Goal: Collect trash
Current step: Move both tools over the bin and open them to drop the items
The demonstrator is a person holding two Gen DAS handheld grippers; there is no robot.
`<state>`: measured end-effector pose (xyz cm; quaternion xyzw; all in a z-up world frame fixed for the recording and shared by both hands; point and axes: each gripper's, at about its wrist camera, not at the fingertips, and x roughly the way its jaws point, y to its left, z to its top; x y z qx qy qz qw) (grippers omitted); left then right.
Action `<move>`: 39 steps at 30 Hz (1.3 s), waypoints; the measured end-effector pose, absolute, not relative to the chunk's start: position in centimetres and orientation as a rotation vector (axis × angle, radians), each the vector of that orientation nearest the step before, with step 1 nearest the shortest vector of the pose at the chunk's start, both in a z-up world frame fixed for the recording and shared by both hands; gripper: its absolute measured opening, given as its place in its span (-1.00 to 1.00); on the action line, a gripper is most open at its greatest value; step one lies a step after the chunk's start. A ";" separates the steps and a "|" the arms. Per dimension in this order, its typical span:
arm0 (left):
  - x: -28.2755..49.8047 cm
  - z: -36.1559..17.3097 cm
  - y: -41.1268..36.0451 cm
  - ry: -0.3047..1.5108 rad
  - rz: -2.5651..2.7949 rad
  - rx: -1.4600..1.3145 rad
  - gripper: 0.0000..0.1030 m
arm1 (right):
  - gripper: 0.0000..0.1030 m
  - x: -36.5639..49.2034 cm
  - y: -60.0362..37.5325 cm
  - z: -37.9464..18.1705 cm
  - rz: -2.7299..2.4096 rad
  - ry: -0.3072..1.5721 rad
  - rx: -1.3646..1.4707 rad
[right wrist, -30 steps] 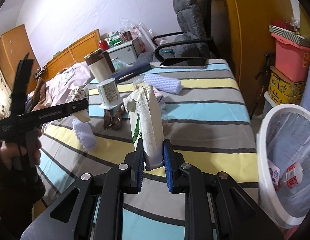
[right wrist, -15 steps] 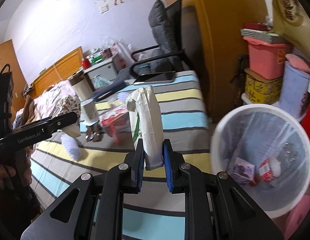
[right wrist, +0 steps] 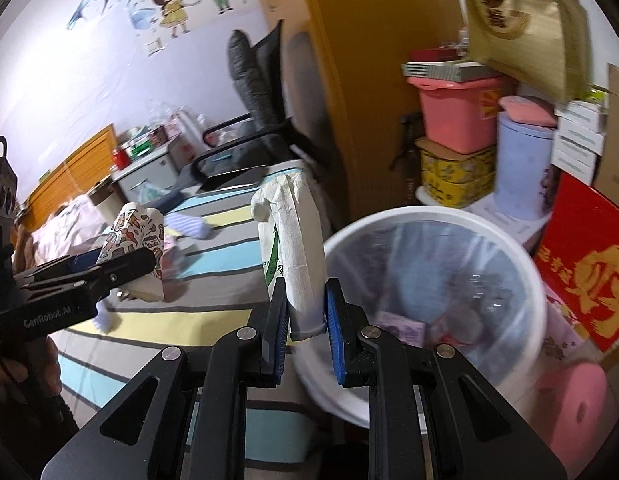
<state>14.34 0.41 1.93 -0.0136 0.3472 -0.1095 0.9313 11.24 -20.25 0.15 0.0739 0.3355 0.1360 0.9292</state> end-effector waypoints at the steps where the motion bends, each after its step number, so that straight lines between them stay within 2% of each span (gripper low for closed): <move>1: 14.6 1.8 -0.3 0.715 -0.240 -0.026 0.34 | -0.61 11.3 -20.8 0.1 0.266 0.689 0.154; 19: 17.2 -1.1 -9.1 0.792 -0.390 0.052 0.36 | -0.56 12.8 -26.0 -2.7 0.105 0.783 0.141; 23: 17.6 -1.5 -9.3 0.807 -0.401 0.042 0.39 | -0.44 13.2 -26.6 -3.1 0.064 0.806 0.136; 24: 17.6 -1.5 -9.2 0.805 -0.403 0.041 0.40 | -0.33 13.2 -26.7 -3.2 0.068 0.811 0.138; 28: 17.6 -1.5 -9.2 0.800 -0.398 0.044 0.49 | -0.17 13.1 -26.7 -3.2 0.058 0.809 0.131; 30: 17.6 -1.5 -9.0 0.797 -0.400 0.038 0.52 | -0.03 13.2 -26.8 -3.2 0.059 0.807 0.140; 39: 16.7 -0.5 -7.0 0.772 -0.367 0.010 0.52 | -0.02 12.9 -26.3 -2.6 0.061 0.789 0.150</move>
